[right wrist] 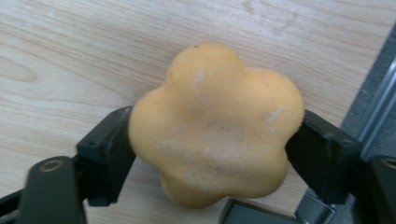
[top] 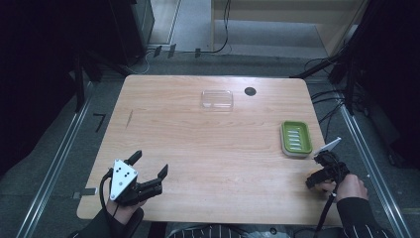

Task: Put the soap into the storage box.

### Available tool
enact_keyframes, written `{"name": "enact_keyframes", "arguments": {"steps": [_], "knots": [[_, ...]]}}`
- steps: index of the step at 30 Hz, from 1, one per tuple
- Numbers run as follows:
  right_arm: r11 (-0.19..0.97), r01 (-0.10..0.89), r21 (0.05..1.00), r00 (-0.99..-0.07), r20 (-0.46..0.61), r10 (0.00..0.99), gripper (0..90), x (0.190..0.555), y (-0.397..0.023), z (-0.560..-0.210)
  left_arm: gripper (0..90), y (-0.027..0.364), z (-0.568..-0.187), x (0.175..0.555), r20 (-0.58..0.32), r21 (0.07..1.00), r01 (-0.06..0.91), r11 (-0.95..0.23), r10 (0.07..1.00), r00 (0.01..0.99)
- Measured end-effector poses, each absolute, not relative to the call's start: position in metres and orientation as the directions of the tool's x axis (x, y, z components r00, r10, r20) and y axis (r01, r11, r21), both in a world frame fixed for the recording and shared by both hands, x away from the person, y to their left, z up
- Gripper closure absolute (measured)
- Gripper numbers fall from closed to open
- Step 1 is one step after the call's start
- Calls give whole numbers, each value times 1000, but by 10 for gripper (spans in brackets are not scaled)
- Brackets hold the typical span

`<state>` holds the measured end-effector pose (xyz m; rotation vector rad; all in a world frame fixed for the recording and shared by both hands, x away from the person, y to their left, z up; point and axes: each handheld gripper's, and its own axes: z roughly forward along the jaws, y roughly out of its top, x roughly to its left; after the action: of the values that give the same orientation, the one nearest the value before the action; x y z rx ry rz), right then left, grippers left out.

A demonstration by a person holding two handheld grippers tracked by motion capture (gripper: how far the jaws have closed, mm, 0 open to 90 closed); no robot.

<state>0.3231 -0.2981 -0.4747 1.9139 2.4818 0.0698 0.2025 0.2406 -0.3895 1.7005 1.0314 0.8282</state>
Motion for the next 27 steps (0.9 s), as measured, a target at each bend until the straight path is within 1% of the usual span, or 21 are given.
{"name": "enact_keyframes", "arguments": {"steps": [6,11,15,19,22,24,27], "knots": [[264,964,32,-265,22,964,283,321,-298,-474,137,241,-389,202,67,945,266,-191,908,413],[284,958,32,-284,20,958,289,320,-297,-474,137,241,-389,202,66,945,266,-189,909,412],[282,959,33,-283,20,959,288,320,-297,-474,137,241,-389,202,66,945,266,-189,909,412],[303,952,32,-304,42,952,271,318,-302,-472,137,241,-390,203,64,946,266,-186,910,409],[314,949,30,-314,29,949,271,317,-301,-472,137,241,-389,202,67,945,266,-190,908,413],[332,943,32,-332,20,943,301,316,-300,-472,137,241,-389,202,65,946,265,-187,909,411],[345,938,19,-345,7,939,309,317,-298,-472,137,241,-389,202,65,946,265,-187,909,411]]}}
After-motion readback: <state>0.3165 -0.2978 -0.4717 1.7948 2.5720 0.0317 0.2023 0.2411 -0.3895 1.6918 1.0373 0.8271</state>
